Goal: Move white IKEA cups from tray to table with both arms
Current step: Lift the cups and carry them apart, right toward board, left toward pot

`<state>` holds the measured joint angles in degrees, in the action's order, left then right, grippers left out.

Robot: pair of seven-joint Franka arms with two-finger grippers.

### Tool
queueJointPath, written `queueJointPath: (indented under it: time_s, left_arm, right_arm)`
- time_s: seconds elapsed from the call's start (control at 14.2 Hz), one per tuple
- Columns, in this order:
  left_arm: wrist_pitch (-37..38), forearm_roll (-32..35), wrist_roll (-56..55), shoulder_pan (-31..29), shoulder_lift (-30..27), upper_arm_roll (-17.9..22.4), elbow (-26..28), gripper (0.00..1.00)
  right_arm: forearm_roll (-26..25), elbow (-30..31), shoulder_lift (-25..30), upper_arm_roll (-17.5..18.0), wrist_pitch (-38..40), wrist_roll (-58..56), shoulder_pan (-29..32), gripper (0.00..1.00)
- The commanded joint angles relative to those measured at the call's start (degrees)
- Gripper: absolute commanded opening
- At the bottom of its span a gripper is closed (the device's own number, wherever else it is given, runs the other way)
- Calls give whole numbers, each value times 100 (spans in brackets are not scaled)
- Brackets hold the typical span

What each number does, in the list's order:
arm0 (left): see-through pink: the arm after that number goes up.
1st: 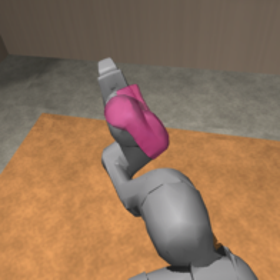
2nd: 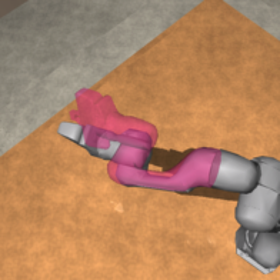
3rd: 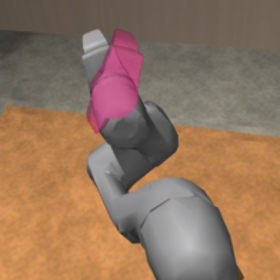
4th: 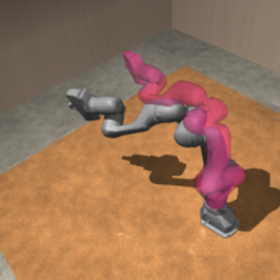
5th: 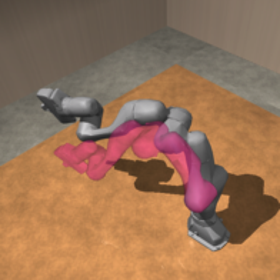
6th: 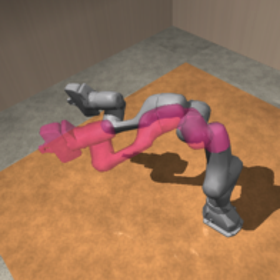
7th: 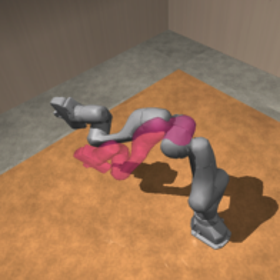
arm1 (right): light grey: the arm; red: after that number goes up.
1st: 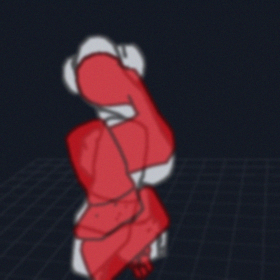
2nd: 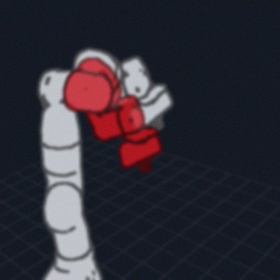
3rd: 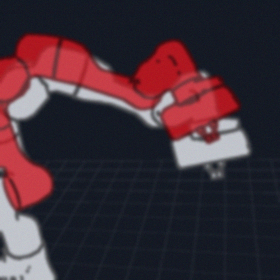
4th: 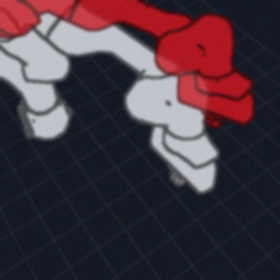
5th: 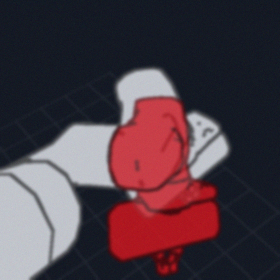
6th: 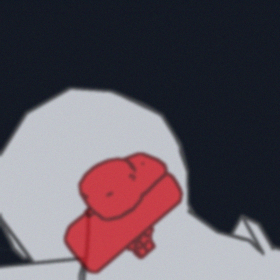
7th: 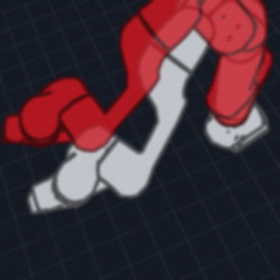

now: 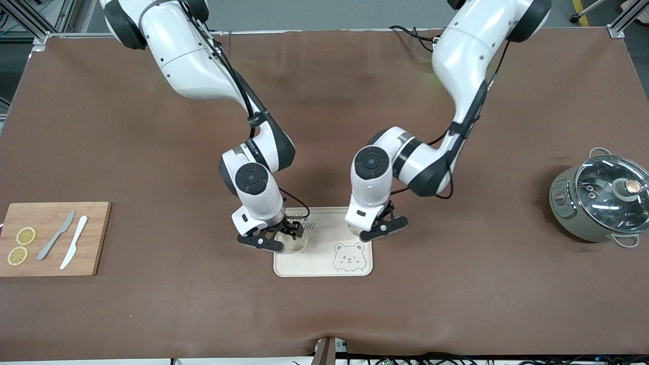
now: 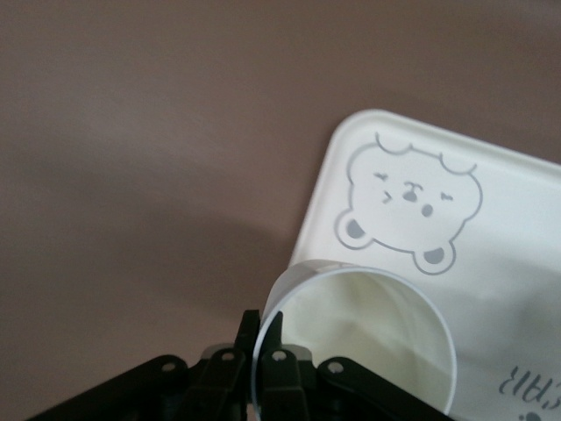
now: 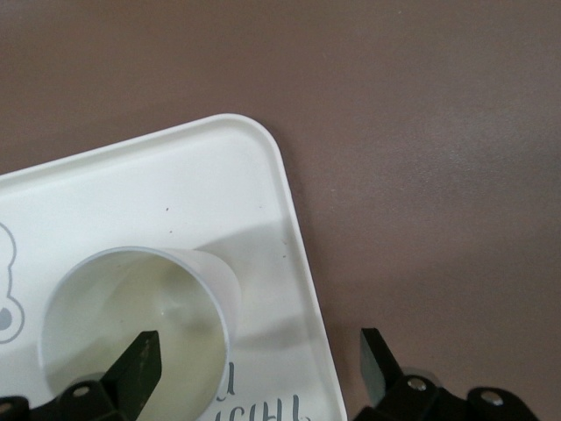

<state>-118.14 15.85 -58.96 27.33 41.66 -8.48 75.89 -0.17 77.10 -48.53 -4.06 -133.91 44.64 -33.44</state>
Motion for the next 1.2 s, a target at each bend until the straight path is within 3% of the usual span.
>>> queueJointPath:
  time_s: [0.0, 0.35, 0.49, 0.71, 0.85, 1.06, 1.13]
  left_arm:
    - [361, -309, 743, -542, -1121, -215, 906, 0]
    - [107, -802, 2167, -1728, -2573, -706, 2568, 0]
    - [-190, -1030, 2869, -2326, -3178, -883, 3305, 0]
    - [-1139, -1925, 4405, -2977, -4207, -892, 4729, 0]
    - [-1246, -2304, 5312, -3408, -4603, -892, 5267, 0]
    - [-1387, -2666, 6193, -3725, -4763, -883, 5751, 0]
    - [-1501, -2666, 6308, -3761, -4763, -883, 5901, 0]
  right_arm:
    - [-63, -169, -139, 37, -12, 202, 22, 100]
    - [-63, -196, -140, 37, -21, 159, 22, 100]
    - [-54, -213, -140, 46, -21, 159, 13, 76]
    - [-45, -248, -131, 46, -21, 177, -13, 54]
    - [-45, -257, -131, 46, -29, 177, -31, 40]
    - [-45, -257, -140, 46, -38, 177, -40, 6]
    - [-45, -257, -131, 46, -64, 177, -49, 0]
